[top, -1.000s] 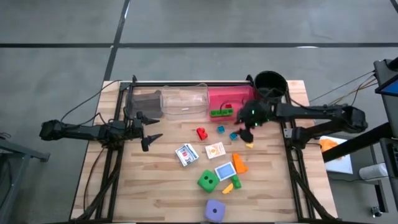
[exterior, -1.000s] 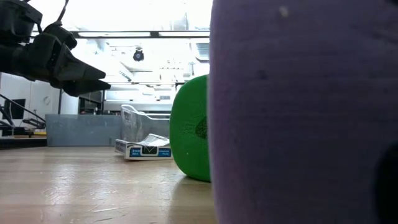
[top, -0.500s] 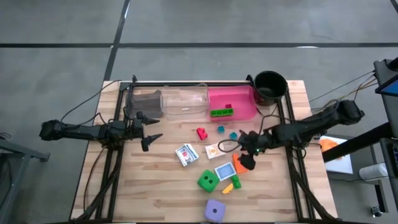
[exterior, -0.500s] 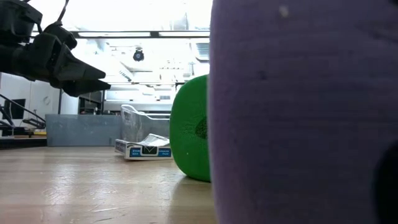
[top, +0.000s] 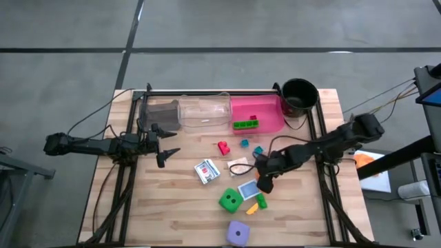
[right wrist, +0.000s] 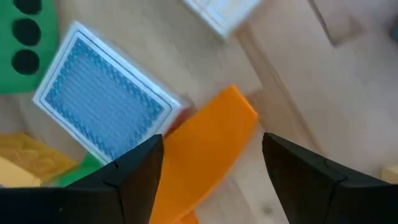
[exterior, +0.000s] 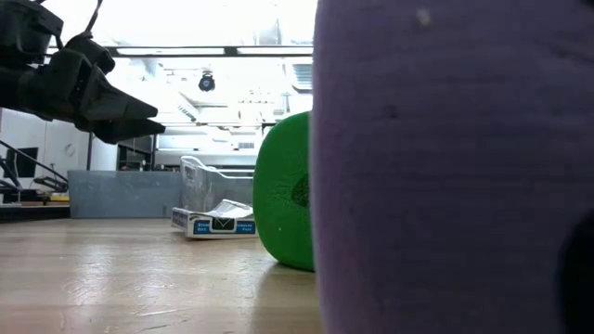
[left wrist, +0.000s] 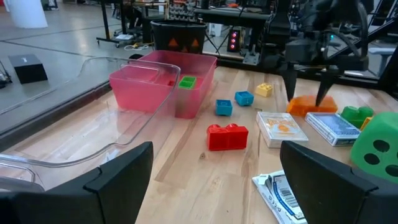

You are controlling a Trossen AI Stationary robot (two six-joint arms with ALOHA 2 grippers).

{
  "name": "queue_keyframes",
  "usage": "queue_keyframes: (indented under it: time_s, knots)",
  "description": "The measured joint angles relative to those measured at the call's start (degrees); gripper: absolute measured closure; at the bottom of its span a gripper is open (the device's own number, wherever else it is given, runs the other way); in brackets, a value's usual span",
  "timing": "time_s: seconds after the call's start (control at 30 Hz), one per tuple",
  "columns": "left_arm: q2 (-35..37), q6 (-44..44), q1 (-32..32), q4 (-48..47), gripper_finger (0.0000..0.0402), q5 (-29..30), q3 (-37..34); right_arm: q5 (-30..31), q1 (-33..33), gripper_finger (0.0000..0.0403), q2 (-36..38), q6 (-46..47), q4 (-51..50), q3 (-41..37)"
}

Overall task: Pick & Place Toys
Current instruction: Put the orange game piece into the pink bin

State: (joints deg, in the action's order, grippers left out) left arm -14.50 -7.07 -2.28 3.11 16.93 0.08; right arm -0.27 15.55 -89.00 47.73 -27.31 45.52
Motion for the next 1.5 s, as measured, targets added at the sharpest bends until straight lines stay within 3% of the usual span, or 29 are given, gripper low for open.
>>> queue_keyframes:
  time_s: [0.23,0.43,0.53,0.7,0.97,1.17,1.33,1.5]
  knots:
    - [0.00,0.15,0.00,0.02,0.0051,0.00,0.00,-1.03,0.20,0.0133,-7.01,-2.97,-2.71,2.86]
    - [-0.20,0.15,0.00,0.03,0.0051,0.06,0.00,-0.72,0.46,0.0137,-7.29,-4.42,-4.85,3.76]
    - [-0.69,0.15,0.00,0.02,0.0051,0.11,0.00,-0.35,0.49,0.0169,-6.28,-4.62,-5.13,3.60]
    - [-1.01,0.15,0.00,0.05,0.0051,0.36,0.00,-0.43,1.04,0.0274,-5.33,-5.47,-6.38,3.41]
    - [-1.51,0.15,0.00,0.07,0.0051,0.66,0.00,3.13,2.72,0.0271,-3.55,-8.64,-6.56,3.32]
    - [-1.51,0.15,0.01,0.07,0.0051,0.66,0.00,12.23,4.55,0.0271,2.51,-14.82,-6.19,3.77]
    - [-1.51,0.15,0.00,0.09,0.0051,1.19,0.00,22.91,7.16,0.0271,8.97,-24.98,3.45,3.07]
    - [-1.51,0.15,0.01,0.10,0.0051,1.53,0.00,24.15,9.00,0.0271,12.38,-40.95,34.04,-5.44]
